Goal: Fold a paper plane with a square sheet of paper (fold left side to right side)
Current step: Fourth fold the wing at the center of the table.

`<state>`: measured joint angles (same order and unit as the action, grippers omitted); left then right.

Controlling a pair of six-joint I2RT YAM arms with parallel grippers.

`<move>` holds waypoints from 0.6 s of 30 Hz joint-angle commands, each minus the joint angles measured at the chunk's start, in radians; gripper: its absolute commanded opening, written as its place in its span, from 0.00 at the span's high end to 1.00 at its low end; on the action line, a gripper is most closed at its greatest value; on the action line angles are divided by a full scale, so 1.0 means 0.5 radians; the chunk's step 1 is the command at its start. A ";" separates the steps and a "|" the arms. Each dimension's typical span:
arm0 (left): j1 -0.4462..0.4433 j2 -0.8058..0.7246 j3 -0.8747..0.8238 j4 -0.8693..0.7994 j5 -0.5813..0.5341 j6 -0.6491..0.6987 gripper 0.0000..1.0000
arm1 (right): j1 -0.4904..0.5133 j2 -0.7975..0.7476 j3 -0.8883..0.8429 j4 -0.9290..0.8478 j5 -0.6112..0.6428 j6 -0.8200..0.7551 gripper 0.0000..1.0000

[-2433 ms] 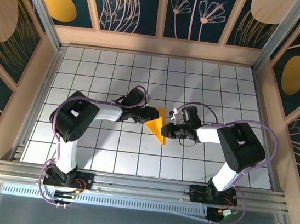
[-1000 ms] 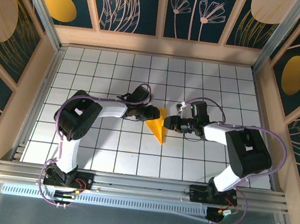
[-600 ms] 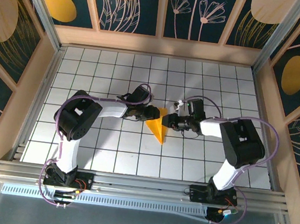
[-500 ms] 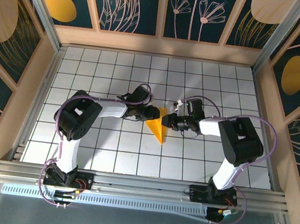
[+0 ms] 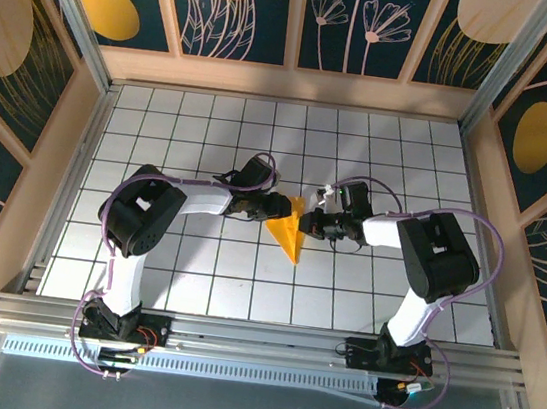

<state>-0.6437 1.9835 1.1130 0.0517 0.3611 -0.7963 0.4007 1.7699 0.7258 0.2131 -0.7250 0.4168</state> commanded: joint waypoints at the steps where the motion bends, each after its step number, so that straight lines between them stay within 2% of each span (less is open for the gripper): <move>1: 0.011 0.083 -0.045 -0.162 -0.151 0.046 0.61 | -0.003 -0.057 -0.001 -0.088 0.089 -0.060 1.00; 18: 0.011 0.077 -0.036 -0.168 -0.150 0.045 0.61 | -0.007 -0.022 0.044 -0.167 0.170 -0.109 1.00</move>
<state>-0.6437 1.9835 1.1130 0.0517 0.3611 -0.7963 0.4000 1.7699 0.7296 0.1669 -0.6666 0.3908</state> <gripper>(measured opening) 0.392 0.047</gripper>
